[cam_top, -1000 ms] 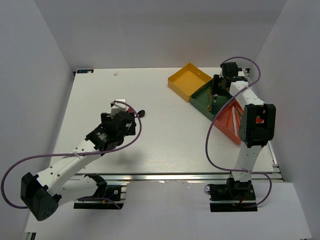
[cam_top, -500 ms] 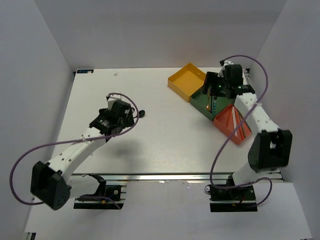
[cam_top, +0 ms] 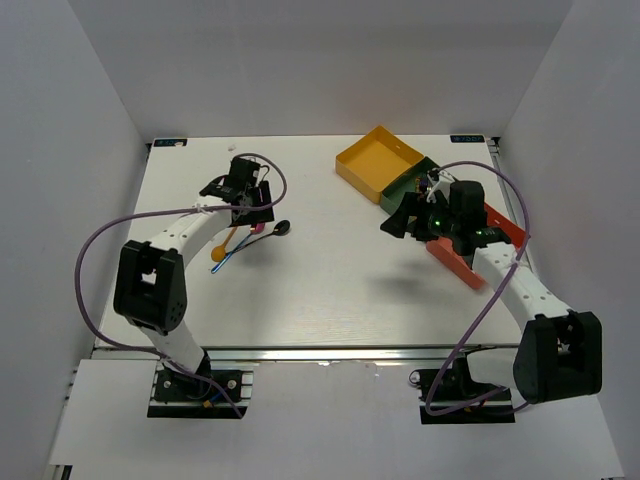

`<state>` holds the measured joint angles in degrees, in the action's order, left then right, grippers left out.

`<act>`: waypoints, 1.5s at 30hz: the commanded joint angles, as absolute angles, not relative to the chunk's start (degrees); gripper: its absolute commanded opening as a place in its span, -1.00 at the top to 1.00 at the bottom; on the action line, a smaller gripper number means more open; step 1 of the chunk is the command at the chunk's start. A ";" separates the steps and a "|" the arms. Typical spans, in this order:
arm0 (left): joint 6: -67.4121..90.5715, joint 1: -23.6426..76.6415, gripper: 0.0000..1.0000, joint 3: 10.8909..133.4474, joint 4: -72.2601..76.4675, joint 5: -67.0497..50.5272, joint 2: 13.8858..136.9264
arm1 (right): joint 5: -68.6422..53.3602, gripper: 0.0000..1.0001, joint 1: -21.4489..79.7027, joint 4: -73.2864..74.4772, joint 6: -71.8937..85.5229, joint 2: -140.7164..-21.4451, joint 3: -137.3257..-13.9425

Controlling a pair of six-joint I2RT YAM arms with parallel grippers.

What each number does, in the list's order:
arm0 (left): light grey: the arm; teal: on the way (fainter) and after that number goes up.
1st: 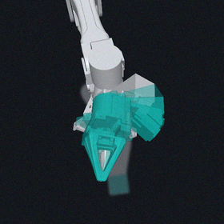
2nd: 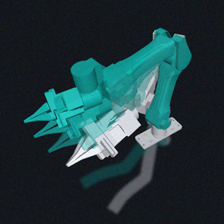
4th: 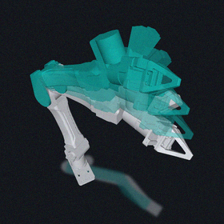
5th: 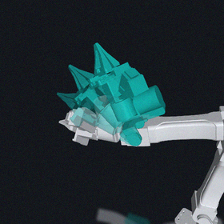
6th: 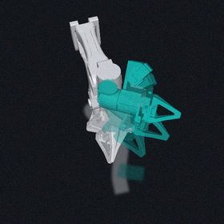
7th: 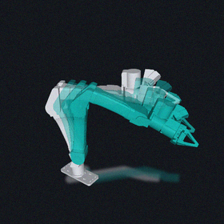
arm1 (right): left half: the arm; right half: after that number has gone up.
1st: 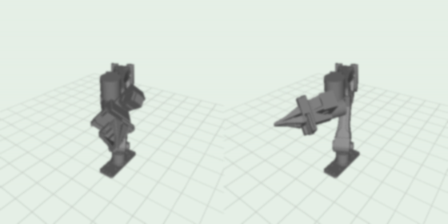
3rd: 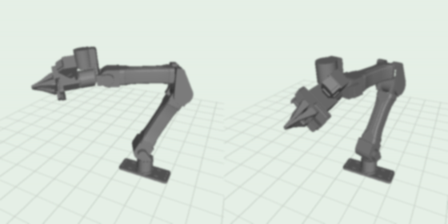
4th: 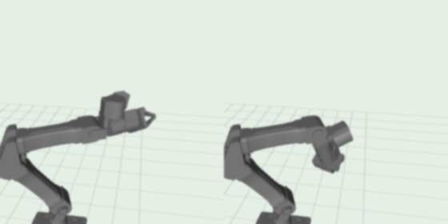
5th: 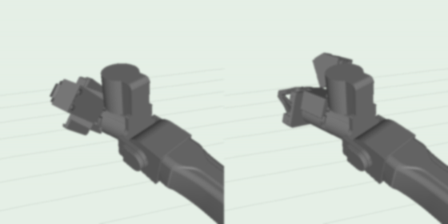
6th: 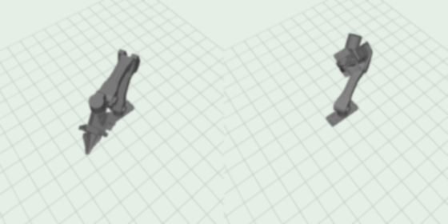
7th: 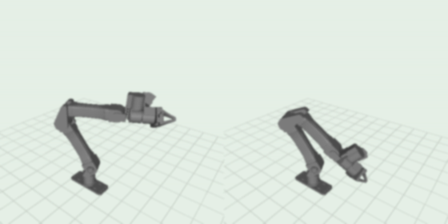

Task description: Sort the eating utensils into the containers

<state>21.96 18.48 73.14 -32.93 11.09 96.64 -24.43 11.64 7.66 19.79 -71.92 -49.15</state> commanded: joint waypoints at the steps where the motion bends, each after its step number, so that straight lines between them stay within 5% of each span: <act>1: 18.20 18.37 -0.46 74.53 -30.60 4.75 97.11 | -27.42 -0.79 11.51 3.87 18.55 -69.79 -49.04; 7: 12.49 18.37 -0.28 76.46 -31.47 3.07 102.39 | -28.30 -0.79 11.51 3.87 16.70 -69.08 -47.64; 10: 10.64 18.37 -0.03 76.99 -31.82 3.35 104.76 | -28.65 -0.79 11.51 3.87 16.35 -68.38 -47.37; 38: 10.02 14.15 -0.12 74.97 -25.58 -3.69 112.59 | -27.77 -0.79 11.43 2.81 15.91 -64.95 -45.53; 45: 11.69 19.68 0.09 72.07 -25.31 6.22 111.53 | -28.04 -0.79 11.51 2.55 16.08 -64.69 -45.53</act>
